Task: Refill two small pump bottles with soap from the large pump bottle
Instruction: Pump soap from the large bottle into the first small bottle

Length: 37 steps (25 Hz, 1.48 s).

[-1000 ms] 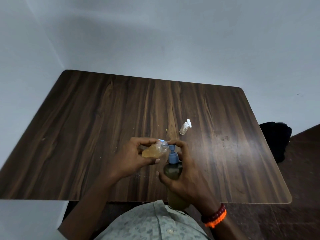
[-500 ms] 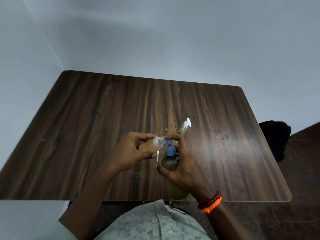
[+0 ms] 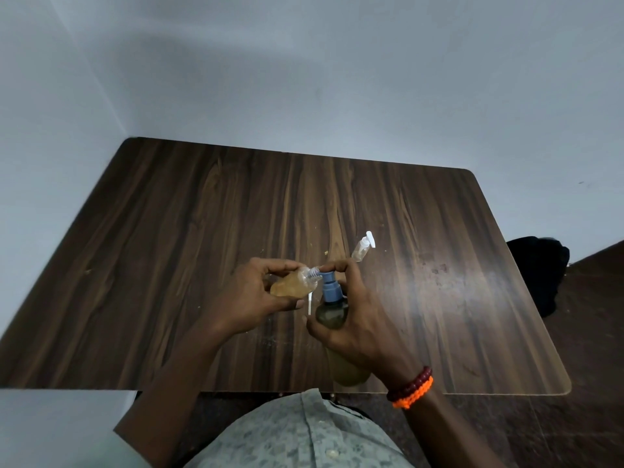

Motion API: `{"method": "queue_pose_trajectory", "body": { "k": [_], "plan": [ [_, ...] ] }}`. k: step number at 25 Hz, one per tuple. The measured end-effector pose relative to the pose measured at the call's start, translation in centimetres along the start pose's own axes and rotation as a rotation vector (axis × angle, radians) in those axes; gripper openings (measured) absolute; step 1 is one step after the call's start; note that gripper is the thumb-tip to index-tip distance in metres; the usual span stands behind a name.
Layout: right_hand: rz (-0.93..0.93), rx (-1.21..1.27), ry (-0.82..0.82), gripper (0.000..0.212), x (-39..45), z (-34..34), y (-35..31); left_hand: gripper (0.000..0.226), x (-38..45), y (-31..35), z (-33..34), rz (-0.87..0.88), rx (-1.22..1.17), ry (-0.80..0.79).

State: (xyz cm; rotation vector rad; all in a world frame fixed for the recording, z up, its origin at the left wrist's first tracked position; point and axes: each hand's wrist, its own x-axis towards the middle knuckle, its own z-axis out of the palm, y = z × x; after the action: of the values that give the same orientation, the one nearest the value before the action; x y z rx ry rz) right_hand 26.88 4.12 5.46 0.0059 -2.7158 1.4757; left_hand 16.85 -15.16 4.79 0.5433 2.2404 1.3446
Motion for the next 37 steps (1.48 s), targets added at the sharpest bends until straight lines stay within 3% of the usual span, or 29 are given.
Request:
{"method": "queue_pose_trajectory", "body": {
  "k": [5, 11, 17, 22, 28, 34, 37],
  "plan": [
    [0.006, -0.005, -0.013, 0.088, 0.14, 0.21, 0.31, 0.055, 0.12, 0.0, 0.04, 0.02, -0.025, 0.021],
    [0.006, -0.026, 0.039, 0.071, -0.06, 0.55, 0.36, 0.052, 0.06, -0.4, -0.23, 0.023, -0.001, 0.0],
    [0.01, -0.006, 0.015, 0.09, -0.04, 0.65, 0.39, 0.051, 0.01, -0.4, -0.37, 0.05, -0.026, 0.02],
    [0.009, -0.011, 0.071, 0.072, -0.49, 0.68, 0.53, 0.054, -0.23, -0.73, -0.08, 0.032, -0.024, 0.001],
    [-0.032, -0.011, 0.021, 0.086, -0.74, 0.68, 0.49, 0.054, -0.26, -0.69, 0.0, 0.039, -0.052, 0.003],
    [-0.028, 0.034, 0.113, 0.067, -0.65, 0.8, 0.66, 0.054, -0.47, -0.55, -0.01, 0.032, -0.043, -0.004],
    [-0.046, 0.025, 0.099, 0.079, -0.6, 0.7, 0.72, 0.055, -0.54, -0.43, 0.05, 0.04, -0.055, -0.003]
  ]
}}
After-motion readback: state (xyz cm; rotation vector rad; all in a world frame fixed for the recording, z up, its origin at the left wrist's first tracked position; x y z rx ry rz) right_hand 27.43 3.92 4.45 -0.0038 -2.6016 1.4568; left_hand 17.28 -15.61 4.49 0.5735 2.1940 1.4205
